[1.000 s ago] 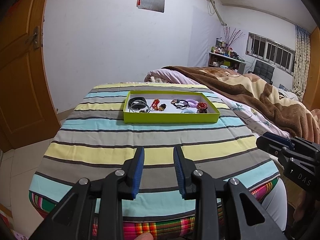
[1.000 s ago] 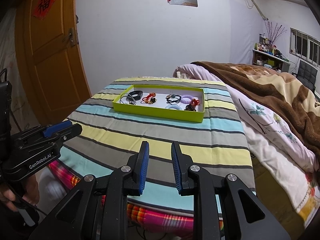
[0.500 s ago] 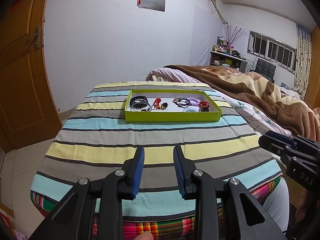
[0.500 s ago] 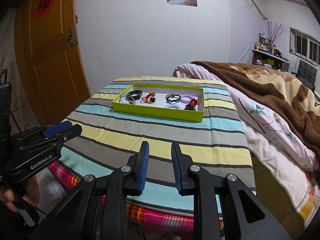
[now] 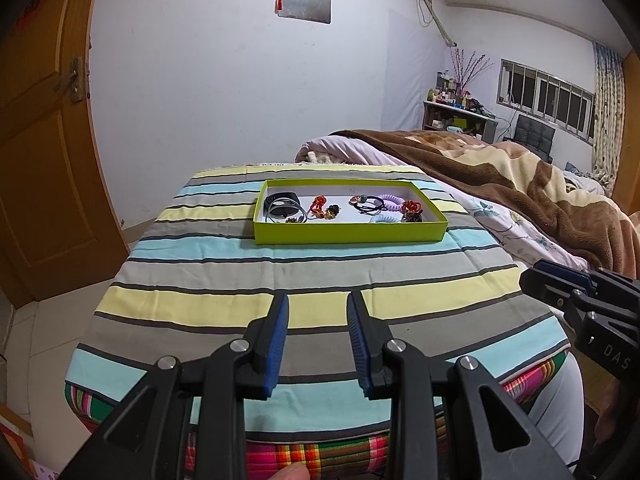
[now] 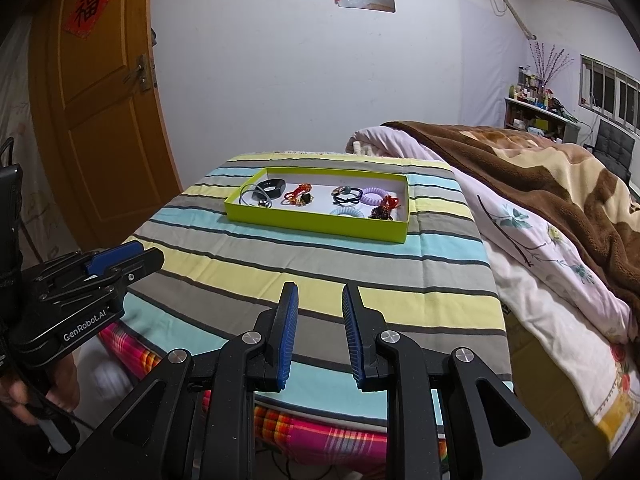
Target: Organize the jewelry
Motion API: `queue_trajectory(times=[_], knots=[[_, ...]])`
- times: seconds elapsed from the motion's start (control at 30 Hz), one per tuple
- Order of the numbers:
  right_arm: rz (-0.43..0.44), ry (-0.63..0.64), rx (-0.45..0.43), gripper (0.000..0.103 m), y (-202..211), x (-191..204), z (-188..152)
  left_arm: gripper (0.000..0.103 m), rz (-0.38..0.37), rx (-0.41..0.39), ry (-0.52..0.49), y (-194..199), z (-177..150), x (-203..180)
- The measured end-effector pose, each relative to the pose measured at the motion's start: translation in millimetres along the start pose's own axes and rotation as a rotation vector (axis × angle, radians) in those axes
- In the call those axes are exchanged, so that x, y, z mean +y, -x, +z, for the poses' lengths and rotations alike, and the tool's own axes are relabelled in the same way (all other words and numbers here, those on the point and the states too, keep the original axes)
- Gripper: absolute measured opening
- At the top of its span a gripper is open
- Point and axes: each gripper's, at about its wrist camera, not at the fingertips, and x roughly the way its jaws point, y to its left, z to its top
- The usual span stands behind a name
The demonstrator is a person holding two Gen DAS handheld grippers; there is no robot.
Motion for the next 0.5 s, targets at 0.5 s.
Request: queue_trajectory(times=[0.5], knots=[[0.001, 0.001, 0.003, 0.023, -0.9, 1.2, -0.2, 0.031, 0.026, 0.012, -0.021, -4.2, -1.3, -1.4]])
